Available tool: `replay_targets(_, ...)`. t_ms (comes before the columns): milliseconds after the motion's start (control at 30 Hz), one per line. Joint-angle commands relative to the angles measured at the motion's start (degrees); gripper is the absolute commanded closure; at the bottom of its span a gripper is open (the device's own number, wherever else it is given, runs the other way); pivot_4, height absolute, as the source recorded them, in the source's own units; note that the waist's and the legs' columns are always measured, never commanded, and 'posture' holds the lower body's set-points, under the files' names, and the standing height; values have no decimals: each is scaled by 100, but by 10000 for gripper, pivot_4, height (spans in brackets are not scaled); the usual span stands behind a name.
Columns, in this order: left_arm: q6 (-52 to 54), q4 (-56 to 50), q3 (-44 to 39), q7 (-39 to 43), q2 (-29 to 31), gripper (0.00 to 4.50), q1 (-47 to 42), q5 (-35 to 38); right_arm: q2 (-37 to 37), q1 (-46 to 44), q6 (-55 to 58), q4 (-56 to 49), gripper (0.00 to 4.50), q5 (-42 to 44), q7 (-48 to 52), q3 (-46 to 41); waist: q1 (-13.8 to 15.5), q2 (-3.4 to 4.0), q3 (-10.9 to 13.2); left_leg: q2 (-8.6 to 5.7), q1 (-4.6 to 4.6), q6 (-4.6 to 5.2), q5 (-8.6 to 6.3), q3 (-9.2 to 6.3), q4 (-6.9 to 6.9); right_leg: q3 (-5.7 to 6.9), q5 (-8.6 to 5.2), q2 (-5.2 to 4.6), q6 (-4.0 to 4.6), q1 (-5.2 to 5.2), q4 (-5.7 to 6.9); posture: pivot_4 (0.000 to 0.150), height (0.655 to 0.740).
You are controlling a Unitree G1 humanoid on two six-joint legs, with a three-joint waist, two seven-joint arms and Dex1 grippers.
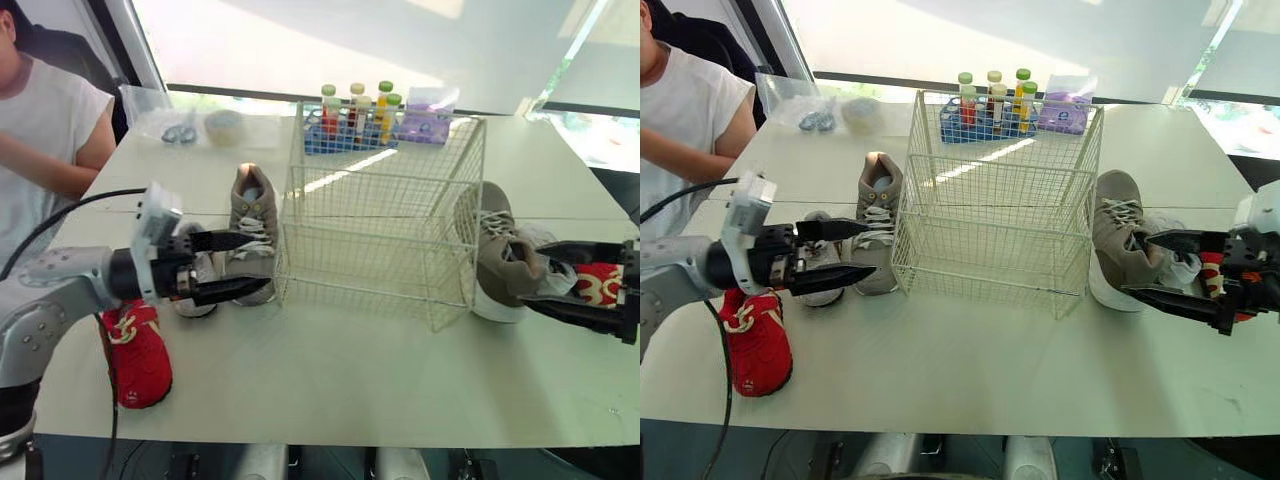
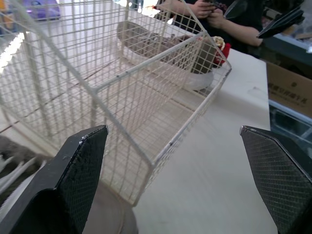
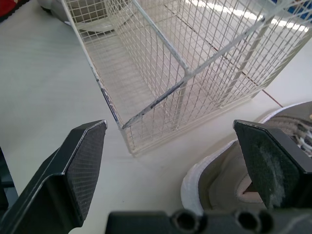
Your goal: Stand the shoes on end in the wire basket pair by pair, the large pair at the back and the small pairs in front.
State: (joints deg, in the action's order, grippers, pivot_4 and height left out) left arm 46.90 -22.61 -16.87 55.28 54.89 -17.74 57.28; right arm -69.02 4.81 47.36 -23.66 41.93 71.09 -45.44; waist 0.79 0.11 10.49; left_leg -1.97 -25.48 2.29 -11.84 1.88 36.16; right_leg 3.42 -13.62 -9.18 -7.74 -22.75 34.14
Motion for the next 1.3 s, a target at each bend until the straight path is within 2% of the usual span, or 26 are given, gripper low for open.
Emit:
replay_targets(33, -145, -33, -320, 39, 50, 371, 65, -57, -139, -395, -186, -24, 0, 63, -129, 146, -4, 0, 0, 0, 0, 0, 0, 1, -1, -1, 1, -2, 1, 0, -3, 1500, 7400)
replay_targets(233, -42, -236, -464, -285, -132, 371, 93, 144, -133, -886, -367, 163, 0, -18, -174, 684, 1, 0, 0, -3, -3, 0, -1, 4, -14, -2, 1, -27, 1, -12, -4, 1500, 7400)
replay_targets(567, -96, -351, -262, -484, -172, 371, -97, 63, -135, -1103, -518, 245, 0, -53, -122, 829, -2, -1, 1, -8, -9, 0, -1, 13, -2, 0, 2, -21, 0, -11, 1, 1500, 7400)
replay_targets(800, -34, -307, -168, -488, -198, 371, -217, 96, -207, -1429, -509, 93, 0, 149, 15, 1177, -4, -1, 1, -8, -5, -1, -1, 13, -8, 0, 3, -20, -2, -13, 2, 1500, 7400)
replay_targets(933, -100, -380, -24, -521, -295, 371, -338, 42, -178, -1734, -586, -440, 0, 374, 1, 1706, -3, 0, 1, -8, -5, 0, 0, 14, -8, 0, 3, -19, -3, -11, 3, 1500, 7400)
replay_targets(1100, -101, -430, 118, -606, -392, 371, -456, -23, -112, -1709, -889, -1073, 0, 48, -93, 2412, -4, -1, 1, -8, -6, 0, 0, 14, -1, 0, 3, -20, -3, -11, 3, 1500, 7400)
replay_targets(1300, -131, -399, 207, -566, -408, 371, -503, -89, 36, -1599, -1613, -1369, 0, -1086, -569, 3424, -1, -2, 1, -9, -7, -1, 0, 14, -2, 0, 3, -18, -4, -13, 4, 1500, 7400)
